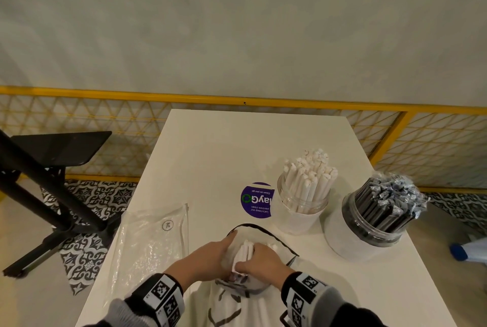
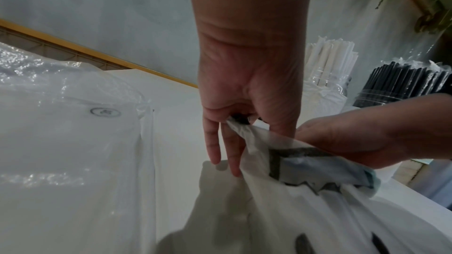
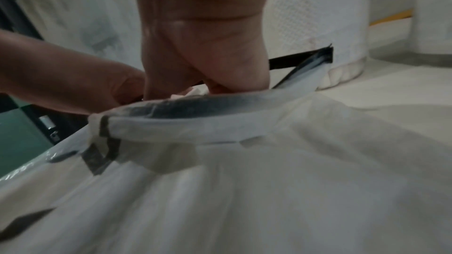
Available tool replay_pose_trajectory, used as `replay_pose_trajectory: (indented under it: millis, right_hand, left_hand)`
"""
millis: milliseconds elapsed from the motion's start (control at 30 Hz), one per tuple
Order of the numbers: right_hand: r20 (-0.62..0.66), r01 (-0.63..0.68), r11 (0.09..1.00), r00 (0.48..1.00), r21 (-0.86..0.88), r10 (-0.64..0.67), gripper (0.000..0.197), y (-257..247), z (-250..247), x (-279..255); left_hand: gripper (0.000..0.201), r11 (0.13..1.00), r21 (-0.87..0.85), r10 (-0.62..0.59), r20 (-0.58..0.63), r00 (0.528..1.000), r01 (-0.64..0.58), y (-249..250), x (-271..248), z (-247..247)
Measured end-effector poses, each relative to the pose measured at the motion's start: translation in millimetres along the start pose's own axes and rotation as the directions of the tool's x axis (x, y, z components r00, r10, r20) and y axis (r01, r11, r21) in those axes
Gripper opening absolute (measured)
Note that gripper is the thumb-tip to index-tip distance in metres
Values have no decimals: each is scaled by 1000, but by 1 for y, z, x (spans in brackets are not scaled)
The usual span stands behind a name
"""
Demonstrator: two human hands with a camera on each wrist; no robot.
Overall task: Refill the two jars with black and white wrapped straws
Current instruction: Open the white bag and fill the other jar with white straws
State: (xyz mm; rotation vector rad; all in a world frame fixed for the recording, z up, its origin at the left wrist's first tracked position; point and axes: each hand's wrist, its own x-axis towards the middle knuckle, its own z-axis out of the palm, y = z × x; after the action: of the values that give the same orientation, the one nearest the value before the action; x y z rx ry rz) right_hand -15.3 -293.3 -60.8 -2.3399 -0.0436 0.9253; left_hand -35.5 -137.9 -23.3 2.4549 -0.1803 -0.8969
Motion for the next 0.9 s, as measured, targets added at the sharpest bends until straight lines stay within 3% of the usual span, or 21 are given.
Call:
replay_pose_trajectory:
  millis: [100,200,267,400,533,733,833,900]
  right_hand:
    - [23,8,990,1000,141,-12,32,1,-3,2]
    - [31,65,943,996,325,-79,11,2,-10,-3]
    - [15,102,901,993,422,-119,9,5,-16,-6]
    - [-103,170,787,985,594,-135,28,3,-31,-7]
    - [-272,298,683,951,667,-149,17,-13,-44,-14]
    - [-542,563,624,802,542,-252,25,-50,-97,-51]
    - [-653,668,621,690,410,-312,8,-67,-146,-82]
    - [-738,731,579,604,361,-302,7,-76,-180,-102]
  left_hand:
    - [99,1000,-22,-3,-4,1000,3,0,3,1]
    - [102,998,-35,-51,2,999,51,-5,8,2]
    - [102,996,-41,-81,16,997,82,-7,8,-1]
    - [100,995,-44,-86,22,996,87,-7,8,-4]
    - [97,995,-11,-99,23,995,99,-6,11,-4]
    - [98,993,13,-121,9,993,120,-9,10,-3]
    - [99,994,12,-113,17,993,113,-10,8,-3]
    - [99,994,19,-109,19,994,109,-9,7,-3]
